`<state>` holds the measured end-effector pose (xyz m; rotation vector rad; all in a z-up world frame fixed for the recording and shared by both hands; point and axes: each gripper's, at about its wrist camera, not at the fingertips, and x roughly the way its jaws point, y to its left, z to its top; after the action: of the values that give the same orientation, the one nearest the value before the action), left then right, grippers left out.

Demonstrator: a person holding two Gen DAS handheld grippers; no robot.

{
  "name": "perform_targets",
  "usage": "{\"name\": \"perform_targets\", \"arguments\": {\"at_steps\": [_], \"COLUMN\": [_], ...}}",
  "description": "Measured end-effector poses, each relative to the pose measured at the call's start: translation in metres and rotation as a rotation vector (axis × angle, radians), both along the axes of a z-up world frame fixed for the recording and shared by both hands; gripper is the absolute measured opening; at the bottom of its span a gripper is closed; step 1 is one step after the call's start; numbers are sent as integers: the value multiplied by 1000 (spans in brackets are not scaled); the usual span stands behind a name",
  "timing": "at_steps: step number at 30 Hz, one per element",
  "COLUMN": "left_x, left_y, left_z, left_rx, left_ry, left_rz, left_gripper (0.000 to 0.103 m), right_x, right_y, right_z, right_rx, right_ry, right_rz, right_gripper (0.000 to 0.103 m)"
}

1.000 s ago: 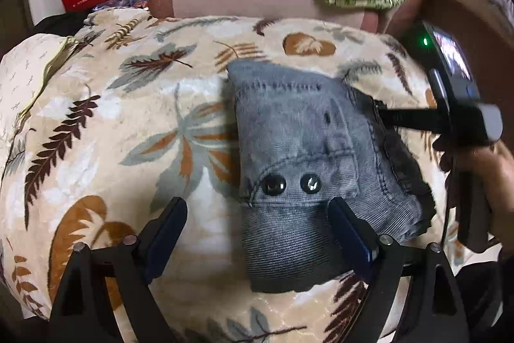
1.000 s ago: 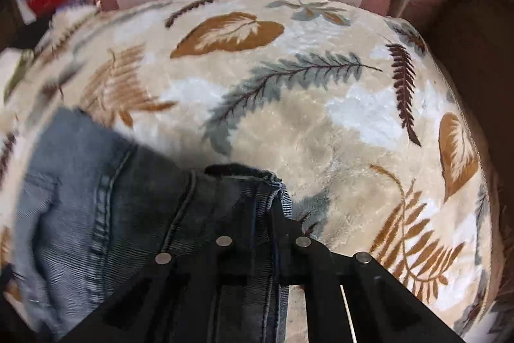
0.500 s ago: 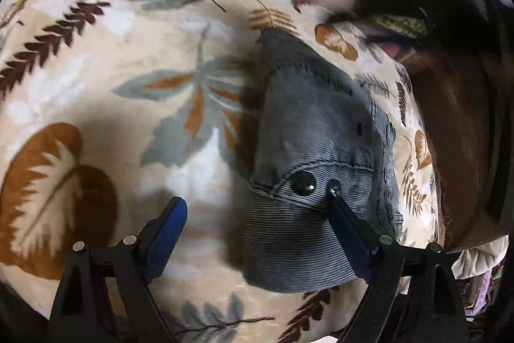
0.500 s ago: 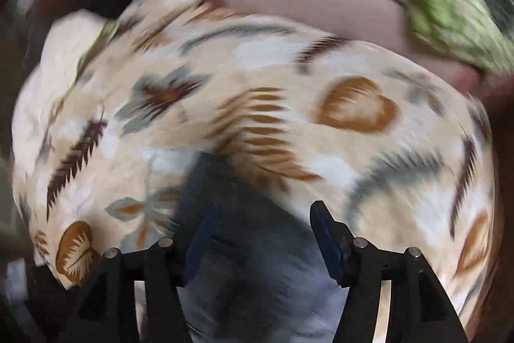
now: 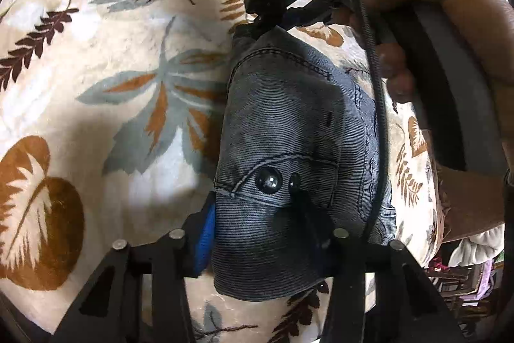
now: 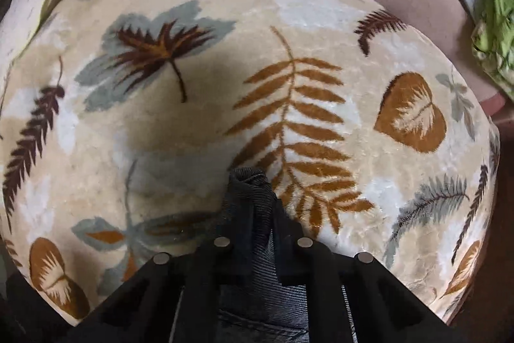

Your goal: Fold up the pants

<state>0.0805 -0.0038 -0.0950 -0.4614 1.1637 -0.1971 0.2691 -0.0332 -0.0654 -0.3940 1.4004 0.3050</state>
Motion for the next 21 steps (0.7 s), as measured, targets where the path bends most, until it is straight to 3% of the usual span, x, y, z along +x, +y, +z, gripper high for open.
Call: {"name": "perform_targets", "arguments": {"at_steps": [9, 14, 15, 18, 20, 21], "left_x": [-4, -4, -6, -11, -15, -19], "left_y": [-11, -12, -8, -2, 7, 15], "left_z": [5, 7, 9, 18, 26, 30], "left_rx": [50, 29, 26, -9, -19, -17], "left_ry": [-23, -19, -20, -33, -59, -82], "left_rz": [3, 21, 22, 13, 7, 3], "left_gripper": [40, 46, 52, 66, 71, 74], "right_x": [-2, -8, -12, -37, -57, -70], "right_y": [-33, -64, -73, -113, -141, -163], "right_z": [-2, 42, 52, 82, 94, 97], "right_rx": [105, 243, 270, 391, 472, 509], "right_ry": [-37, -138, -153, -173, -189, -196], "right_rz": [-145, -226, -233, -240, -251, -261], "right_gripper": [12, 25, 26, 40, 63, 65]}}
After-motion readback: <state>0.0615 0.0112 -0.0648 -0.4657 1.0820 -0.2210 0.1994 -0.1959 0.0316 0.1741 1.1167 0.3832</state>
